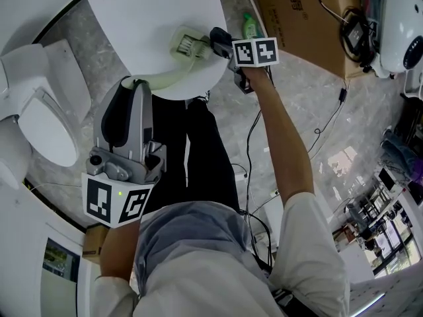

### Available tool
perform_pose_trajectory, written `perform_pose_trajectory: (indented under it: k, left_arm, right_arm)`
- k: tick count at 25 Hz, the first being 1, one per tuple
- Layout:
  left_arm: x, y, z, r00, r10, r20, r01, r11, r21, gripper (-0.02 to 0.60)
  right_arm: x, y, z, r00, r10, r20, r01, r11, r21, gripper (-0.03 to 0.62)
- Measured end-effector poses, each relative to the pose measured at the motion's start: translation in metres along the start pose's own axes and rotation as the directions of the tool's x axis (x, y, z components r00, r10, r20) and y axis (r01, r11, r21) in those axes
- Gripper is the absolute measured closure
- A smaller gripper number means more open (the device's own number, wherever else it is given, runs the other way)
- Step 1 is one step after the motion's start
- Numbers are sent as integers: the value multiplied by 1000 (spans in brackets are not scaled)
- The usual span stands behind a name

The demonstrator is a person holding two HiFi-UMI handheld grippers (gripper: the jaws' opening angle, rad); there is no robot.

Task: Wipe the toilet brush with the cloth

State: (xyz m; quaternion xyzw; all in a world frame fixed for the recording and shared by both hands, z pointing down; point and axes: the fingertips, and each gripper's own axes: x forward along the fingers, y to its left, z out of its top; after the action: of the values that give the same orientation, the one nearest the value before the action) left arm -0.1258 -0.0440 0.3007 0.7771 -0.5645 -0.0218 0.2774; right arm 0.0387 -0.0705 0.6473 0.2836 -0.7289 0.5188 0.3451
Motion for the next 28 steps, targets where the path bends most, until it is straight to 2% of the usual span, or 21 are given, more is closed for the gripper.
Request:
perform_pose_trajectory:
  k: [7,14,28]
  left_arm:
    - [2,-2,0,1000,4,1,-4,1000,0,581]
    - [0,-5,-1,1000,7,3,-7,1000,4,581]
    - [6,-6,1,1000,-1,9,2,1000,-2,581]
  right_arm:
    - [1,-6,-13,996,18,89,-31,988,149,490]
    - [3,-6,-26,983,36,182,-89,952,293,491]
    - [10,2,-51,959,50,280,-173,883,436,493]
